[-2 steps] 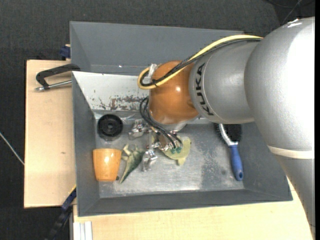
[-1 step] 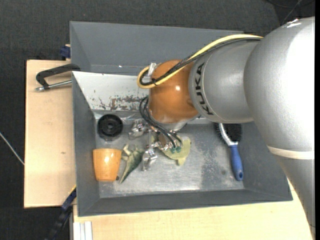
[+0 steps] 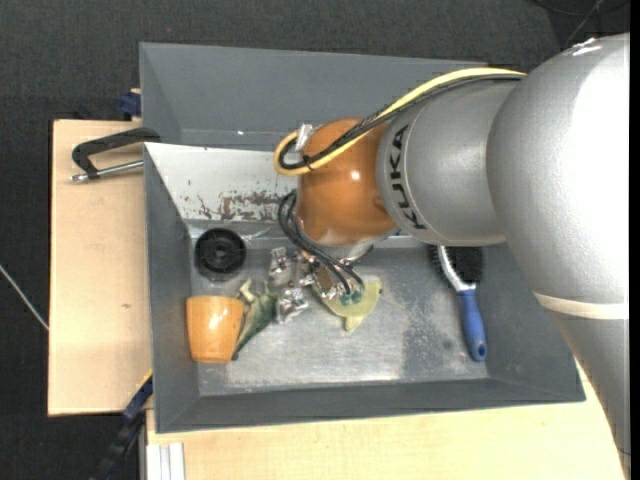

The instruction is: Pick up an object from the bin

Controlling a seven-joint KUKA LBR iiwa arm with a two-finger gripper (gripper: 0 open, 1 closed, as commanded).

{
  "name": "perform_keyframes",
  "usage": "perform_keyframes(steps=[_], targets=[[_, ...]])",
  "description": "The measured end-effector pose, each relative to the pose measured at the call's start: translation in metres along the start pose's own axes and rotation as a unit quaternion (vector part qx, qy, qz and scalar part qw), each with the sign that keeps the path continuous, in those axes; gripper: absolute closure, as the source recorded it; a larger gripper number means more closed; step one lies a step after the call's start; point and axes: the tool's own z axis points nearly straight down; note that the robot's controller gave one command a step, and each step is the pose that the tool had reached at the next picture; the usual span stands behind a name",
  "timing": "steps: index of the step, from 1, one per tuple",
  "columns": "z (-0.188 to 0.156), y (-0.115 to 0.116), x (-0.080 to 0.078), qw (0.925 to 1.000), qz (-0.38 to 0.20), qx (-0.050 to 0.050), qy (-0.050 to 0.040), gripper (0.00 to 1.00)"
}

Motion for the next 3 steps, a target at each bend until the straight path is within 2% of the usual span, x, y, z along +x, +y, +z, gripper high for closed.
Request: perform_keyframes(steps=[1,2,3], targets=[[-0.011,0.000,-0.002,1.0000,0.000,0.000,0.0001,1.00],[-0.059,0.001,-0.005,1.0000,0.000,0.001,-0.0022,1.00],[-0.067,0.002,-0.006,1.0000,0.001,0.000,-0.0003,1.00]])
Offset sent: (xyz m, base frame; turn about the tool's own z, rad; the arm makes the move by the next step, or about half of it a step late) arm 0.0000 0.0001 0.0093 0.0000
